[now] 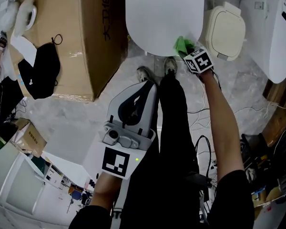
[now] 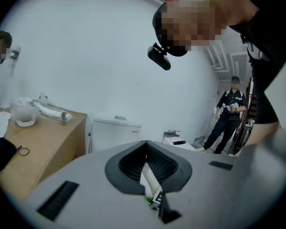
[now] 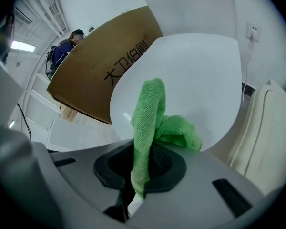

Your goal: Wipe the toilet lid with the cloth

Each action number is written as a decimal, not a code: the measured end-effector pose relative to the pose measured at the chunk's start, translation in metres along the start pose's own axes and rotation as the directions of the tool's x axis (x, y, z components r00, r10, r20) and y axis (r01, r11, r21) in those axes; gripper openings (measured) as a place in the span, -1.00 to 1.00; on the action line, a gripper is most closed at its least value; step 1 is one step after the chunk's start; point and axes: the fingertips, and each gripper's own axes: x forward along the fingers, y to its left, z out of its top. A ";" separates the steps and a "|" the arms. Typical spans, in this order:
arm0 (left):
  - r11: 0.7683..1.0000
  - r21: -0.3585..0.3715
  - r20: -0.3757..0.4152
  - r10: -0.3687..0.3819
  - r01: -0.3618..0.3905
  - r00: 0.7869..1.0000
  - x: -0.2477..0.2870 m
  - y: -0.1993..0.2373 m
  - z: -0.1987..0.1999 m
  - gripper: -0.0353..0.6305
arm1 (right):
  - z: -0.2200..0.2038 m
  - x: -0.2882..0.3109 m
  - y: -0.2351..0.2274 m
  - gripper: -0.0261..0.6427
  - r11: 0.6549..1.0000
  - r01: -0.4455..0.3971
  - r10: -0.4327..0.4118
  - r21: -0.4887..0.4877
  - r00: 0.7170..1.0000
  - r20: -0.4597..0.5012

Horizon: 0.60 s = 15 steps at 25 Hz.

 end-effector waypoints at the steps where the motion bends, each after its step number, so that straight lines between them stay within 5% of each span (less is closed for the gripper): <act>1: 1.000 0.001 -0.001 -0.002 0.002 1.000 0.003 -0.003 0.001 -0.88 | -0.001 -0.002 -0.004 -0.77 1.000 0.006 -0.006 -0.010 1.000 -0.004; 15: 1.000 0.002 -0.001 0.013 -0.013 1.000 0.027 -0.020 0.015 -0.88 | 0.008 -0.055 -0.068 -0.77 0.973 0.220 -0.217 -0.072 0.975 0.048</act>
